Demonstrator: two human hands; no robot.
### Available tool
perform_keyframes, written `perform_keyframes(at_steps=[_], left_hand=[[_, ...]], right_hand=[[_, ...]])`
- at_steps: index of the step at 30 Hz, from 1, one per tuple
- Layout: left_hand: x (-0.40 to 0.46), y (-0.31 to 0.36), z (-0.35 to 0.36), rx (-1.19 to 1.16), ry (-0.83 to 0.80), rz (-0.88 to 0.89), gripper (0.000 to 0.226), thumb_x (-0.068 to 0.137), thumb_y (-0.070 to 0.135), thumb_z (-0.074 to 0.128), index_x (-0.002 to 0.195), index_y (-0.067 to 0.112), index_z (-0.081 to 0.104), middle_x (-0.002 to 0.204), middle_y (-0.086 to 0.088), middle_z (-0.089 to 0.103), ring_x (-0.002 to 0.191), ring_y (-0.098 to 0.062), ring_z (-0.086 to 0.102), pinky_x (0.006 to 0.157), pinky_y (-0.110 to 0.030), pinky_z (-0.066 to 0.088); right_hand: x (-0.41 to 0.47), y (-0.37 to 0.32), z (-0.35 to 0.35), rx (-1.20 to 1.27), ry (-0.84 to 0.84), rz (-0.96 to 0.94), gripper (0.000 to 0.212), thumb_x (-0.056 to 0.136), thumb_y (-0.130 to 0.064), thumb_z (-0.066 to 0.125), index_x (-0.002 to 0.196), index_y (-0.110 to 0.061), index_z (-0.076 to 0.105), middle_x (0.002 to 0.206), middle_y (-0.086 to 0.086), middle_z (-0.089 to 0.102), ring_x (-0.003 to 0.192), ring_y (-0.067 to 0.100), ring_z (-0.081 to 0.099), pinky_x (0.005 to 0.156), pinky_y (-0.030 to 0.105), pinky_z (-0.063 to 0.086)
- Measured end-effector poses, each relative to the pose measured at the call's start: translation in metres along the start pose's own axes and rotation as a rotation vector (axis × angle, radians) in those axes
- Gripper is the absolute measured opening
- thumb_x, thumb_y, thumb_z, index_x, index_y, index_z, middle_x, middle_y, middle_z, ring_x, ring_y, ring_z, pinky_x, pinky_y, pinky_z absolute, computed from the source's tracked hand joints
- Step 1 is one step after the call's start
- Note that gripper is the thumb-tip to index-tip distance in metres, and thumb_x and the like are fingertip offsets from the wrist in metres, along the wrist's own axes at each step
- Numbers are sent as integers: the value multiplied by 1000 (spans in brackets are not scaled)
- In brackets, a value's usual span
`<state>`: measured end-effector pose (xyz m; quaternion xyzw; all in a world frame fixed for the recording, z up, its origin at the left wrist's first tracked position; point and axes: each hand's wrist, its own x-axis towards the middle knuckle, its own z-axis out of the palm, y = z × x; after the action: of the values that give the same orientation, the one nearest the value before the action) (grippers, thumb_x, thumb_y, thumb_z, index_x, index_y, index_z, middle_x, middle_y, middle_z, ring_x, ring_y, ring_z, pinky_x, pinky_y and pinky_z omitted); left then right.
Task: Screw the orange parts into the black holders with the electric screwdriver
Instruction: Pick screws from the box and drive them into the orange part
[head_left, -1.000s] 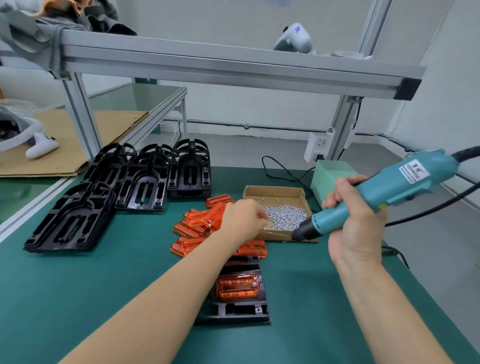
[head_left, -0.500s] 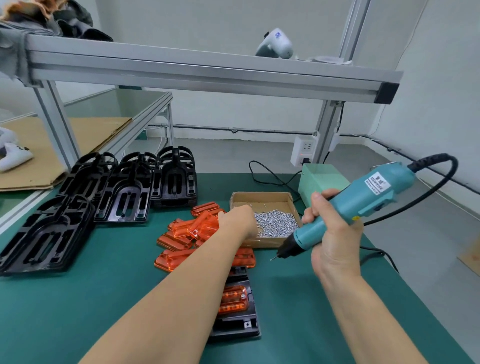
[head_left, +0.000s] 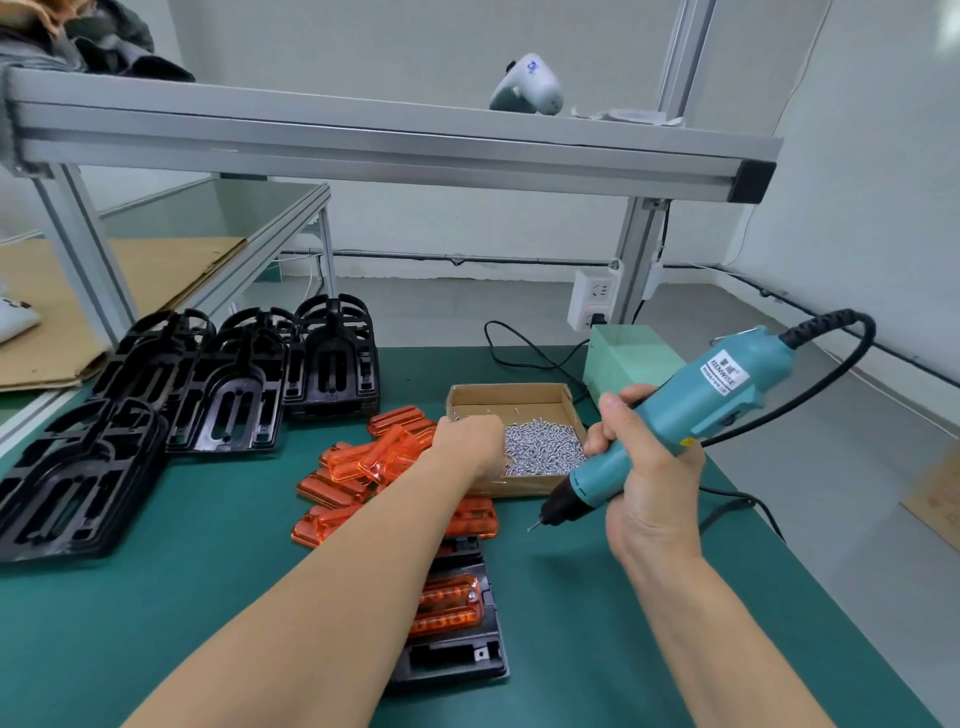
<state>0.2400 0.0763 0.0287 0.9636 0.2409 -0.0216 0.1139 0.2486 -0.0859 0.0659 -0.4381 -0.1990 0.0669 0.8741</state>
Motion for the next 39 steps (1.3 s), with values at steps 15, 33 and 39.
perform_keyframes(at_steps=[15, 33, 39], left_hand=[[-91, -31, -21, -1356, 250, -8, 7, 75, 6, 75, 78, 8, 69, 73, -1, 67, 67, -11, 56, 65, -21, 49], [-207, -21, -6, -1940, 261, -73, 17, 51, 11, 77, 68, 12, 75, 73, -11, 70, 60, -11, 60, 57, -18, 51], [-210, -22, -4, -1957, 272, -89, 18, 51, 9, 77, 69, 10, 75, 74, -13, 71, 60, -12, 63, 56, -19, 51]], right_hand=[[-8, -34, 12, 138, -13, -20, 17, 76, -7, 63, 75, -20, 54, 58, -3, 44, 47, 13, 44, 54, 22, 41], [-54, -62, 55, 360, -249, 54, 12, 85, -16, 54, 78, -23, 48, 58, -10, 40, 47, 5, 40, 54, 18, 40], [-58, -62, 57, 356, -262, 56, 14, 86, -14, 53, 76, -23, 50, 57, -10, 40, 47, 5, 40, 53, 18, 40]])
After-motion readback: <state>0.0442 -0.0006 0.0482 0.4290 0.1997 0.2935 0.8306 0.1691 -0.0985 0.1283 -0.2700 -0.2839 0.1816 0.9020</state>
